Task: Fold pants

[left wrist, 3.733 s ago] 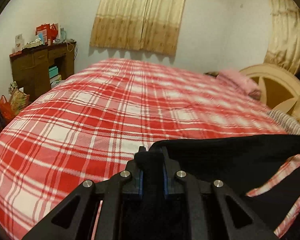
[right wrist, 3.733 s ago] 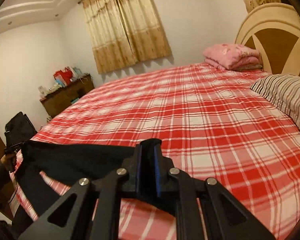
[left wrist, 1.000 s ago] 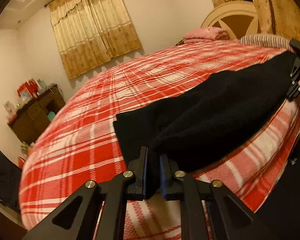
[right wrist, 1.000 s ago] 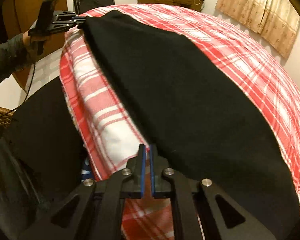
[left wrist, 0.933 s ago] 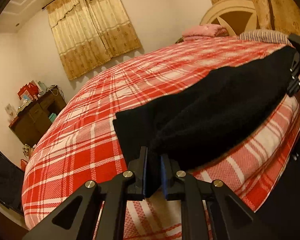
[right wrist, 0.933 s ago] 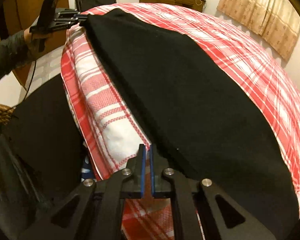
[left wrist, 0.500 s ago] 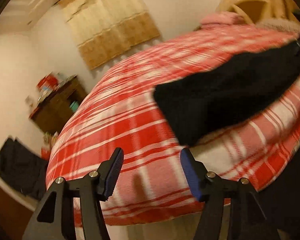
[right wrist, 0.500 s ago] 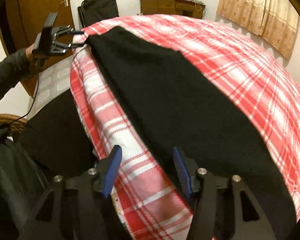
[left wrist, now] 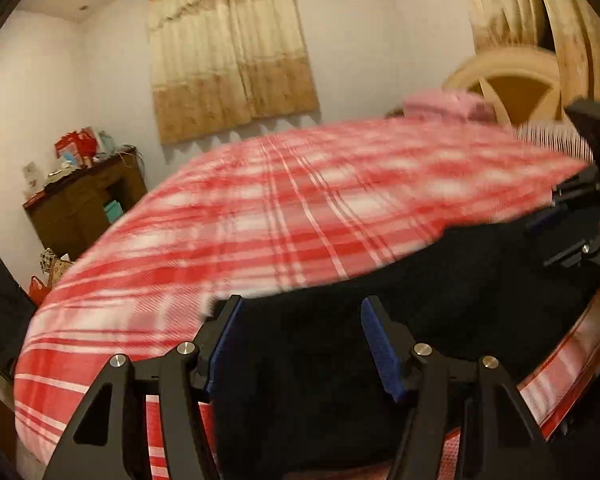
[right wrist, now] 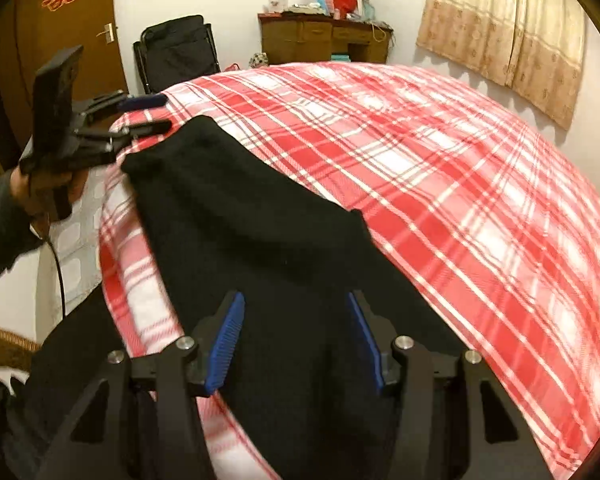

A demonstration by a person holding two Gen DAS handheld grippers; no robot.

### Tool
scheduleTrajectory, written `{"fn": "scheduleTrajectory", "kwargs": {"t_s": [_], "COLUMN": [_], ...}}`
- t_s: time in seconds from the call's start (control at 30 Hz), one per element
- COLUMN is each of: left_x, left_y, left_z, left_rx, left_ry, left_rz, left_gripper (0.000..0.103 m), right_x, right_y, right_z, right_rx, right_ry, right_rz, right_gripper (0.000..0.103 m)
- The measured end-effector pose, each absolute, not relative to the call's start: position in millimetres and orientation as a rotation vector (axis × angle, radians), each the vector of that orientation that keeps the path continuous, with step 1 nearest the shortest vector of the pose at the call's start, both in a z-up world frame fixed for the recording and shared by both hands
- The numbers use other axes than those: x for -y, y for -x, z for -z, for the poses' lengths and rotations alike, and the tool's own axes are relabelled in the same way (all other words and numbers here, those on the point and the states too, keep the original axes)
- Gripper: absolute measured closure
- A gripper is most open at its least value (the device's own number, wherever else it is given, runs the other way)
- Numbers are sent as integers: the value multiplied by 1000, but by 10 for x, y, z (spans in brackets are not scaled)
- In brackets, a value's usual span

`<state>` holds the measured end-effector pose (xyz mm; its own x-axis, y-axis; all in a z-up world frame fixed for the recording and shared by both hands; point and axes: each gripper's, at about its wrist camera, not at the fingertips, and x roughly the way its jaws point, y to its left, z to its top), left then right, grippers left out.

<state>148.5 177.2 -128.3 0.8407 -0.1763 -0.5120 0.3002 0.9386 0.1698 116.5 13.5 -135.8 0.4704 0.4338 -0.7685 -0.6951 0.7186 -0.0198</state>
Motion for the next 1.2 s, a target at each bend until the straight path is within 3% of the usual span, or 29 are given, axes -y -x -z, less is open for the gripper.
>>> {"fn": "scheduleTrajectory", "kwargs": {"t_s": [0.1, 0.2, 0.33, 0.57, 1.2], "left_x": [-1659, -1698, -1752, -1526, 1191], "left_y": [-1401, -1186, -1147, -1022, -1022], "left_z": [1610, 1714, 1659, 1350, 1091], "left_rx": [-588, -548, -551, -499, -511], "left_ry": [-336, -341, -314, -261, -341], "left_rz": [253, 249, 256, 298, 819], "left_gripper": [41, 36, 35, 34, 34], "right_x": [-175, -95, -41, 255, 3838], "right_y": [-1185, -1049, -846, -851, -148], "right_z": [1594, 1784, 1818, 1602, 774], "right_rx": [-893, -932, -897, -873, -663], "right_ry": [368, 389, 450, 363, -243], "right_rz": [-712, -743, -763, -695, 171], "right_gripper": [47, 46, 36, 33, 30]}}
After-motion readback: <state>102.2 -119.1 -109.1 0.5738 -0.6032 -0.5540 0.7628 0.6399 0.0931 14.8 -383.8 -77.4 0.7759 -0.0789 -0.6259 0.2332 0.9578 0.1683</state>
